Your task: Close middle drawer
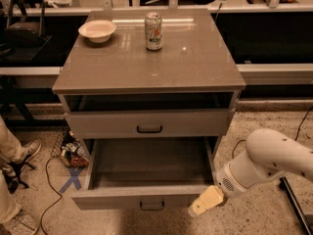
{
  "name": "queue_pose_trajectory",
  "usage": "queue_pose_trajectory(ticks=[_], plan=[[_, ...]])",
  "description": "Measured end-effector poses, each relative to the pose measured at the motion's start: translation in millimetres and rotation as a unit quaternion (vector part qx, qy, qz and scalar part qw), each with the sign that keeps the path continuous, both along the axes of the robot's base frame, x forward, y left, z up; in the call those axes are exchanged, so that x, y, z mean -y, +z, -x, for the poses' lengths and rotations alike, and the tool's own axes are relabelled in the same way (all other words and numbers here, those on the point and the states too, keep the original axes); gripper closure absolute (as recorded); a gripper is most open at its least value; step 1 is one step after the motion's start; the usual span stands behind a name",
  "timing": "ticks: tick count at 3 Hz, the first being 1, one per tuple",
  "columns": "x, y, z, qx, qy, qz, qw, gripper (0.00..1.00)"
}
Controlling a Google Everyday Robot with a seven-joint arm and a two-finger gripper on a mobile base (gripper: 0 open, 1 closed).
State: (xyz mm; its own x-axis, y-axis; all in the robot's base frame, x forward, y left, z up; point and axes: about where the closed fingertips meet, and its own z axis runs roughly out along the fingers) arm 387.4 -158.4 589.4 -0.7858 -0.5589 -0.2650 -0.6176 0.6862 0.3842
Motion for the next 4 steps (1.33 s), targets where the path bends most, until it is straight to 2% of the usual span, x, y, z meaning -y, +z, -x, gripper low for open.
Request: queue_pose_trajectory(ticks=[1,3,4], plan=[[8,-43,5,-0.037,-0.032,0.011,0.9988,0.0],[13,-119,11,-0.095,-0.081,0.005,0.9922,0.0],[13,-151,9,-0.114,-0.098,0.007,0.9885,0.18]])
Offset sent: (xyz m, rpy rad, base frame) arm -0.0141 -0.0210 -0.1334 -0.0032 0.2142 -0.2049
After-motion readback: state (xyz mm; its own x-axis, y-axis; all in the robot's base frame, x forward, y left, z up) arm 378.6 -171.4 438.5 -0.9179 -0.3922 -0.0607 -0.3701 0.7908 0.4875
